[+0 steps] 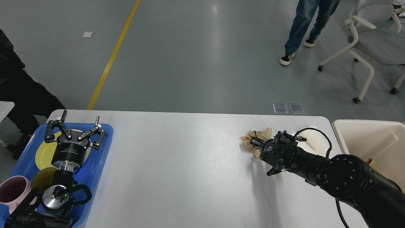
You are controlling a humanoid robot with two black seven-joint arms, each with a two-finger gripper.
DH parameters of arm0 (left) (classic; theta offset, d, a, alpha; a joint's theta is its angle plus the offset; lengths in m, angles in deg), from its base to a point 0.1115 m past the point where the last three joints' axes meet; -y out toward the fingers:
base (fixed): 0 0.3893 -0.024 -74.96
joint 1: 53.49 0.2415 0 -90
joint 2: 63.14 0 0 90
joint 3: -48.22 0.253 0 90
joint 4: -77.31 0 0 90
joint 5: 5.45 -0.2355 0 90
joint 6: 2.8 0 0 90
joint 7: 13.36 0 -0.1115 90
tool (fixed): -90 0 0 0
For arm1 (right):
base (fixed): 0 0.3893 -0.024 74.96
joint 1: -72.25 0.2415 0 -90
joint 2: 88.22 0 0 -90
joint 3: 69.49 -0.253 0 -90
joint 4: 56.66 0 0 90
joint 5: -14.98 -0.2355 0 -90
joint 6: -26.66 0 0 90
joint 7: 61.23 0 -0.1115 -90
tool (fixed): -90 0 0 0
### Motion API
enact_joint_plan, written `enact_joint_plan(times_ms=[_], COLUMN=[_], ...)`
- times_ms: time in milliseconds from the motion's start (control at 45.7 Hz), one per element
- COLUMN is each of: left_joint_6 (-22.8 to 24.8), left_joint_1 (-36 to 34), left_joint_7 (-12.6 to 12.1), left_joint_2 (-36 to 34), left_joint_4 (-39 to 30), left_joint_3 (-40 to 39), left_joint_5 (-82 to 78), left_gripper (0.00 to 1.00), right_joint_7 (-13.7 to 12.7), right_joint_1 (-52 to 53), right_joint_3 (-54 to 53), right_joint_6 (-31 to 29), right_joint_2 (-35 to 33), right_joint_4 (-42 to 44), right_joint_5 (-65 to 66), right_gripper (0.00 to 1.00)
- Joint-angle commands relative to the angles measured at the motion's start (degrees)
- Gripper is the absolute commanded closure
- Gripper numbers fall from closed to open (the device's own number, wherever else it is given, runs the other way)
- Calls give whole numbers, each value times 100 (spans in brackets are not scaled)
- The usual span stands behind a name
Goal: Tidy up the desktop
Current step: 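Carry the brown paper with the right gripper and drop it in the bin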
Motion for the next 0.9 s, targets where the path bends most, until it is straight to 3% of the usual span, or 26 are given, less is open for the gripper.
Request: enact_joint_plan(times_ms=[0,153,284,437,547,612,722,809,875], left_joint_6=[-4,5,-3,-3,-4,-3,-4,-4,-4], left_joint_1=[-9,0,0,0,0,0,0,0,0], left_joint_7=[-6,-6,-6,-6,-6,-6,-6,-6,-6], left_joint_2=[0,0,0,0,0,0,0,0,0], left_joint_4=[0,0,0,0,0,0,0,0,0], left_joint_3=[0,0,0,0,0,0,0,0,0], left_joint_5=[0,0,0,0,0,0,0,0,0], left_gripper=[4,4,4,4,4,4,4,4,4], right_joint_7=[-9,-27,-53,-1,52,192,737,1132,1291], right_joint_1=[283,1294,2243,3570,4870,5486,6654,7428,7956], right_joint_3=[-51,-139,325,1266,2189,2497,2787,3217,3577], right_joint_6=[-4,-118,-382,-1093,-1998,-2411,-3290,-4002,-4275], right_joint_2=[-118,-970,-1305,-1569,-1657,-1744,-2289,-2351,-2369], right_joint_4=[-467,-2119,-3262,-4370,-5187,-5618,-6321,-6726,-6981], right_joint_5=[-68,-288,-446,-1096,-1439,-1440,-1440,-1440,-1440], right_gripper=[100,100,100,100,100,100,100,100,100])
